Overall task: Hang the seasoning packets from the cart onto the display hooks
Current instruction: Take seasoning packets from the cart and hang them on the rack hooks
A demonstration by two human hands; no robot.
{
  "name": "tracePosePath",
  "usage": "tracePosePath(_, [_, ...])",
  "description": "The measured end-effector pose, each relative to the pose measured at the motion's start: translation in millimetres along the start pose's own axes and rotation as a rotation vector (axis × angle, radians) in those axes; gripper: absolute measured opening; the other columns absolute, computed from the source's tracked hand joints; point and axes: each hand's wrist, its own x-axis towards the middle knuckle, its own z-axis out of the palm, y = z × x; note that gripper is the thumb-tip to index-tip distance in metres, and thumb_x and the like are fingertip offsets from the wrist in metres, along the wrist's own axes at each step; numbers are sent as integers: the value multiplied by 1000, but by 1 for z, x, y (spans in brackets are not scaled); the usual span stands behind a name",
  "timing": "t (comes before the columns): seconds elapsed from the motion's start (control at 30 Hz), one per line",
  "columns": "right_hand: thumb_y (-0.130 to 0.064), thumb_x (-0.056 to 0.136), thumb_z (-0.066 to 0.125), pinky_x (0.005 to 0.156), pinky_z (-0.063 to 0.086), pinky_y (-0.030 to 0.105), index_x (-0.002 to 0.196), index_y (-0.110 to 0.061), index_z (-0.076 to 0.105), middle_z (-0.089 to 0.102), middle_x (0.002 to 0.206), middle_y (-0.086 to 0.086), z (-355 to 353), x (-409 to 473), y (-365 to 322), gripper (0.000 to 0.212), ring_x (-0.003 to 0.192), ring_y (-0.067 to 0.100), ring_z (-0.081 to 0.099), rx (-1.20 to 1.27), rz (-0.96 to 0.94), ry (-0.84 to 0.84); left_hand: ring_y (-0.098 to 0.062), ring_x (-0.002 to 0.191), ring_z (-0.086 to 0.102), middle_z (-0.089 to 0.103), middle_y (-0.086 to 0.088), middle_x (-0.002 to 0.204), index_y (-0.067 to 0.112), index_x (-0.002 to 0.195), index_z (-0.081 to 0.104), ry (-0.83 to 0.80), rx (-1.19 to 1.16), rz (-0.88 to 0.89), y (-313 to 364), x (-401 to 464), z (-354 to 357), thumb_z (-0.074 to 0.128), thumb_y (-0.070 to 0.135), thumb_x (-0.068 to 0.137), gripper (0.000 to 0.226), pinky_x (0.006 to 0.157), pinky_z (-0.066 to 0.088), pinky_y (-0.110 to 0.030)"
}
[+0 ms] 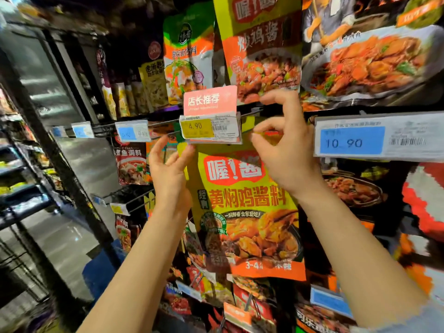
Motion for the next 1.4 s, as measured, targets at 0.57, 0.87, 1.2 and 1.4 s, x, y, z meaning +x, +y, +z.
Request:
tracePosePath(0.57, [10, 74, 60, 65, 53, 39, 111, -9, 48, 57, 101, -12, 13, 30, 13, 43, 73, 2, 64, -5, 123, -68, -7, 77, 62, 58, 1, 90, 20, 118, 52, -10, -15, 54, 6, 19, 3, 73, 5, 80, 46, 67, 52, -17])
tracePosePath(0.87, [12, 74, 69, 61, 53, 23, 111, -11, 48, 53, 98, -19, 19, 28, 2, 48, 70, -9, 61, 136, 269, -77, -14, 74, 59, 55, -4, 79, 21, 110, 53, 15, -53, 64, 11, 22, -11, 73, 3, 80, 41, 68, 51, -16])
tracePosePath(1.2, [9, 78, 67, 58, 56, 31, 105, -19, 47, 55, 101, -16, 24, 31, -5, 44, 72, -7, 61, 68, 384, -82, -6, 59, 64, 67, 7, 61, 20, 107, 53, -80, -119, 75, 2, 34, -14, 70, 1, 83, 35, 55, 51, -21])
tracePosePath(1.4, [6, 79, 70, 59, 58, 30, 97, -25, 50, 64, 98, 6, 26, 16, 6, 41, 80, 7, 64, 39, 477, -9, -11, 72, 62, 65, 0, 79, 27, 97, 61, -173, -28, 227, -19, 42, -22, 72, 9, 82, 26, 63, 50, -25])
